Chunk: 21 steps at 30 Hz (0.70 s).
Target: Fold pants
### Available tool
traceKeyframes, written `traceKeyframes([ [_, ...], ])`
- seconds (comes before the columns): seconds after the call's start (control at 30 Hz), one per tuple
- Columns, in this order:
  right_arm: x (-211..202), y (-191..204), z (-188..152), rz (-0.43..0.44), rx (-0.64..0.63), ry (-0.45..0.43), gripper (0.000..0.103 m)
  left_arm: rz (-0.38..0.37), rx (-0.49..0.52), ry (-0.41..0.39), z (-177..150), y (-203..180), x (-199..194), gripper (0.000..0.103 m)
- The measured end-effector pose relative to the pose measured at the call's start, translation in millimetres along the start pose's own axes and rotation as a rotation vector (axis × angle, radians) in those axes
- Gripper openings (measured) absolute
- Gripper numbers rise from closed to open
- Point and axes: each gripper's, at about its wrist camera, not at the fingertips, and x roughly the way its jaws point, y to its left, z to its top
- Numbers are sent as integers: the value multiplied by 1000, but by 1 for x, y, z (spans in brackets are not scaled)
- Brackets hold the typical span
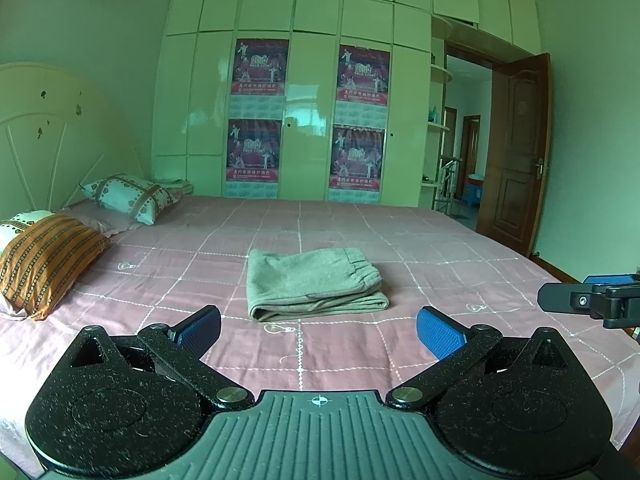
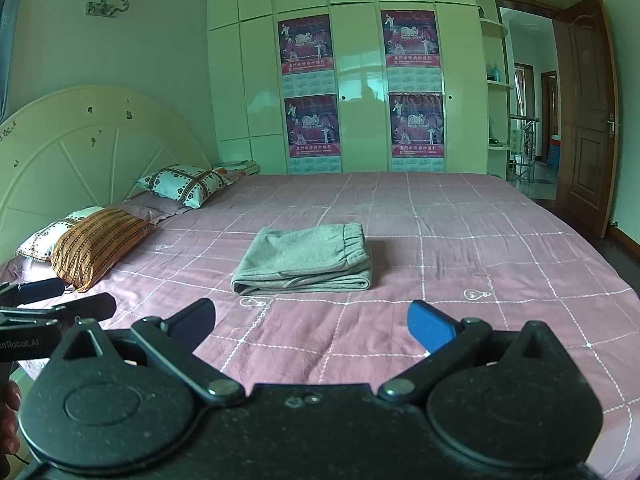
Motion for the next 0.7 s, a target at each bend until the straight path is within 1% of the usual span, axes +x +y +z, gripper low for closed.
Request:
traceKeyframes([
  [0.17, -1, 0, 1, 2, -4, -5, 97, -2, -1, -9, 0, -1, -2, 103],
  [0.7, -2, -1, 1, 2, -10, -7, 97, -14, 5, 0, 0, -4, -2, 103],
])
